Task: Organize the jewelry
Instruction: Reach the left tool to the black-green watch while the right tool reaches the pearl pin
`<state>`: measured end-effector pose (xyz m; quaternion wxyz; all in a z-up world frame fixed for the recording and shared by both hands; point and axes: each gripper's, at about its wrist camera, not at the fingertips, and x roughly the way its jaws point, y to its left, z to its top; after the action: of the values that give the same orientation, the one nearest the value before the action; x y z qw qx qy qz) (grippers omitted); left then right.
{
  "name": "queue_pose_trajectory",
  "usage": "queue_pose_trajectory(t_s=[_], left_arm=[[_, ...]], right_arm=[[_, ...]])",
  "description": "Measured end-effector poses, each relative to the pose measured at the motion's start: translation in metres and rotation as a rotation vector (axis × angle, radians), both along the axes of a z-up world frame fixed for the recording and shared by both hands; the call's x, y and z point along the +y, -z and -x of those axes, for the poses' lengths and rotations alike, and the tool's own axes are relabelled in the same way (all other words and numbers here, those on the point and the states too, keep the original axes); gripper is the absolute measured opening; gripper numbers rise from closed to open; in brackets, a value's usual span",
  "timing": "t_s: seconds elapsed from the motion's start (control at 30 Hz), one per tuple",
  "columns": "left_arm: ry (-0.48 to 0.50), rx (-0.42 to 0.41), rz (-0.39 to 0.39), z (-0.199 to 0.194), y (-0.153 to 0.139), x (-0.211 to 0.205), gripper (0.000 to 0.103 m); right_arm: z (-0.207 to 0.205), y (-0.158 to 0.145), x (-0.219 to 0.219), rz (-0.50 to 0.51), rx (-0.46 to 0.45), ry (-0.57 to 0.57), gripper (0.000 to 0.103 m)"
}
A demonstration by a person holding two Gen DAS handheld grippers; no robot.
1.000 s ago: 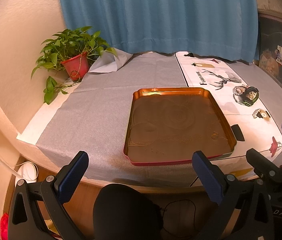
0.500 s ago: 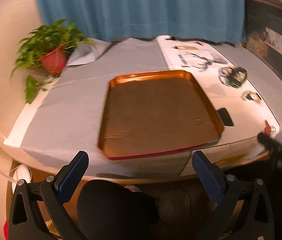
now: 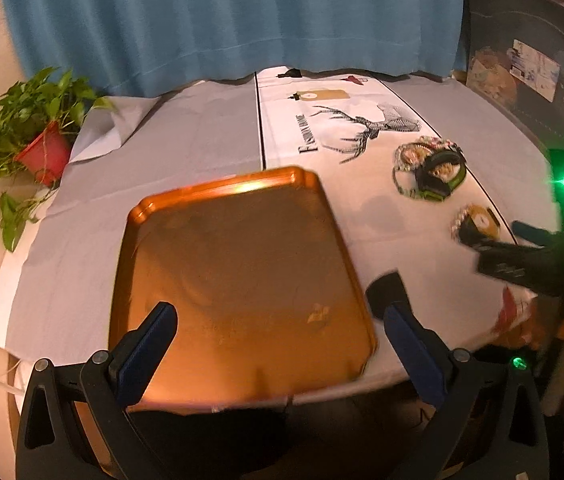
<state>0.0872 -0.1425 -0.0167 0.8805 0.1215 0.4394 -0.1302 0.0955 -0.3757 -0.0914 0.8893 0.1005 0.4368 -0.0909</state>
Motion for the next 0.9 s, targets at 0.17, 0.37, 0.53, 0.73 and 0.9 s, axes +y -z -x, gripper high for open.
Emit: queue_pose_trajectory(t_s=[0.17, 0.37, 0.53, 0.73, 0.9], left_arm=[[0.030, 0.006, 0.004, -0.030, -0.001, -0.035, 0.103], [0.127, 0.015, 0.042, -0.069, 0.011, -0.106, 0.103], [0.233, 0.074, 0.023, -0.095, 0.036, -0.164, 0.103], [0.309, 0.100, -0.005, -0.107, 0.051, -0.192, 0.103], [0.350, 0.087, -0.054, -0.115, 0.058, -0.204, 0.103]], right_arm=[[-0.017, 0.020, -0.012, 0.116, 0.034, -0.010, 0.103], [0.001, 0.024, -0.095, 0.098, 0.022, 0.078, 0.103], [-0.002, 0.024, -0.127, 0.094, 0.031, 0.001, 0.103], [-0.019, 0.023, -0.116, 0.097, 0.017, -0.160, 0.103], [-0.038, 0.025, -0.105, 0.098, 0.004, -0.260, 0.103]])
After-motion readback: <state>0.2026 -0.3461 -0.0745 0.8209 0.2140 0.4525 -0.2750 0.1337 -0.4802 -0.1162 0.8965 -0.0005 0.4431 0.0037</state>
